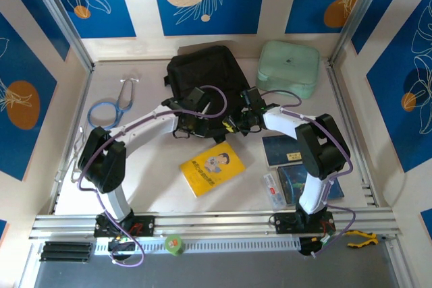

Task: Pack books, pencil case, and school supplies into a backpack

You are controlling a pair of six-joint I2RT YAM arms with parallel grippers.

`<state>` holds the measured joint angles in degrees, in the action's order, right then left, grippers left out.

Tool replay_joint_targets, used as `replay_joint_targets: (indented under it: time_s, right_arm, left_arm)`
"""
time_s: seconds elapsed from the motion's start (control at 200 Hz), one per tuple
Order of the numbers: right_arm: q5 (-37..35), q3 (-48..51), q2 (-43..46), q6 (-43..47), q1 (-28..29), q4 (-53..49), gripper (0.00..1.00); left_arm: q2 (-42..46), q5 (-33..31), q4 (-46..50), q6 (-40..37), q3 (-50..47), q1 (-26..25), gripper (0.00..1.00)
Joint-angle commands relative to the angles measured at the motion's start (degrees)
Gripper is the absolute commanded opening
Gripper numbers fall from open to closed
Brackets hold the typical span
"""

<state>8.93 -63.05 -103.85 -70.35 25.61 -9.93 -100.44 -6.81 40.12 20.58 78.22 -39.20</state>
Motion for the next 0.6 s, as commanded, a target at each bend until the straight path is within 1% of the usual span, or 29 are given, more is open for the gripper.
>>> replay_joint_targets:
  time_s: [0.0, 0.185, 0.33, 0.37, 0.405, 0.51, 0.595]
  right_arm:
    - [-0.4, -0.7, 1.1, 2.1, -0.4, -2.3, 0.09]
    - [-0.7, -0.2, 2.2, 2.9, -0.3, -2.7, 0.06]
    - [-1.0, 0.3, 3.6, 3.4, -0.3, -2.9, 0.04]
    - [-1.2, 0.5, 4.1, 3.8, -0.2, -3.2, 0.03]
    - [-1.5, 0.5, 4.5, 4.2, -0.3, -3.4, 0.0]
    - [-2.1, 0.2, 4.8, 5.4, -0.2, -4.9, 0.0]
    - [-1.9, 0.2, 5.1, 6.2, -0.2, -5.3, 0.0]
  left_arm:
    - [2.2, -2.2, 4.0, 1.9, -1.1, 2.3, 0.0]
    - [2.1, 1.2, 2.6, 2.5, -3.4, 6.3, 0.0]
    - [1.0, 2.1, 2.9, 1.6, -3.5, 8.7, 0.0]
    - [0.7, 2.7, 2.9, 1.3, -3.4, 9.4, 0.0]
    - [0.5, 3.7, 2.5, 1.1, -3.4, 9.9, 0.0]
    - [0.1, 7.5, 1.6, 1.1, -3.6, 11.3, 0.0]
    - [-0.9, 8.5, 1.6, 0.6, -3.5, 12.0, 0.0]
